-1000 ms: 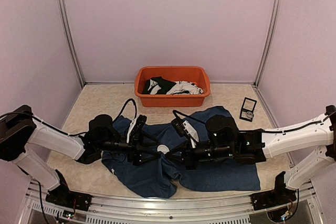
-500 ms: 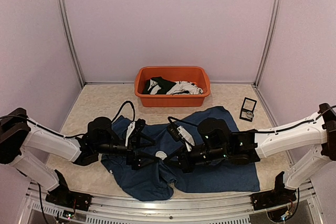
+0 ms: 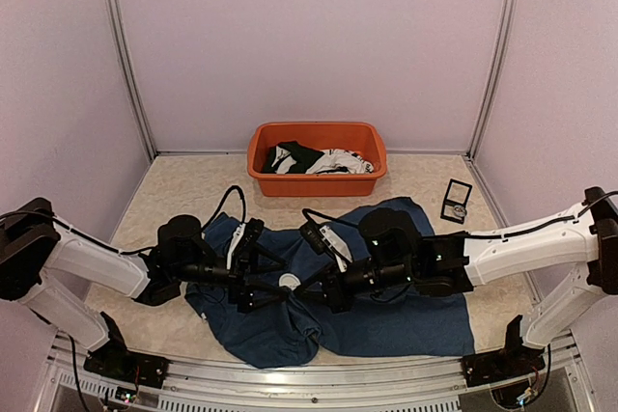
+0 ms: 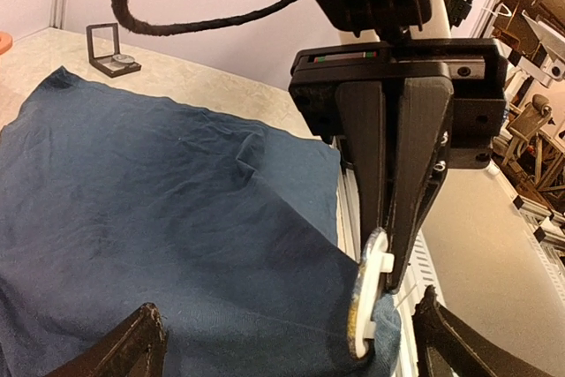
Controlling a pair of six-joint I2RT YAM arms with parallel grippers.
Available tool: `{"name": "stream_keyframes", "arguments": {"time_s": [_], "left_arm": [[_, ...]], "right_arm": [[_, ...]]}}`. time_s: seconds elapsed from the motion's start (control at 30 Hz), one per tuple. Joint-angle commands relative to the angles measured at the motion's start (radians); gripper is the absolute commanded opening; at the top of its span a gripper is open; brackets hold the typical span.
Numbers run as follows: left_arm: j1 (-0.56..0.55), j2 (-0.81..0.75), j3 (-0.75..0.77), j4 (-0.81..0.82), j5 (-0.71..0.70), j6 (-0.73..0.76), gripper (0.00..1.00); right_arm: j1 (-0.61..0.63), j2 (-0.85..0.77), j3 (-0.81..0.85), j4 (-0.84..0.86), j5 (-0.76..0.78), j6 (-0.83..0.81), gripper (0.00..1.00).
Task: Pin the brooch onto the clothing
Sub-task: Pin the brooch onto the flattened clothing.
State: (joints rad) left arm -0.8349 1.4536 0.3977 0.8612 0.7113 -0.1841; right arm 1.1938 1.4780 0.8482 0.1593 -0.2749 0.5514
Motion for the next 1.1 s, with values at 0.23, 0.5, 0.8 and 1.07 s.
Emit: {"name": "stream_keyframes", "arguments": {"time_s": [0.23, 0.5, 0.8, 1.07], "left_arm": [[0.053, 0.037, -0.035, 0.168, 0.095, -0.094, 0.77], [0.057, 0.113, -0.02, 0.272, 0.156, -0.178, 0.79], [0.057, 0.143, -0.021, 0.337, 0.165, -0.214, 0.78], [0.058, 0.166, -0.005, 0.332, 0.174, -0.229, 0.72]], "right_arm": [[-0.011, -0.007, -0.001, 0.046, -0.036, 0.008, 0.0], [-0.009, -0.007, -0.005, 0.052, -0.035, 0.013, 0.0], [-0.01, 0.011, -0.003, 0.071, -0.049, 0.016, 0.0], [-0.009, 0.021, -0.001, 0.081, -0.059, 0.017, 0.0]]}}
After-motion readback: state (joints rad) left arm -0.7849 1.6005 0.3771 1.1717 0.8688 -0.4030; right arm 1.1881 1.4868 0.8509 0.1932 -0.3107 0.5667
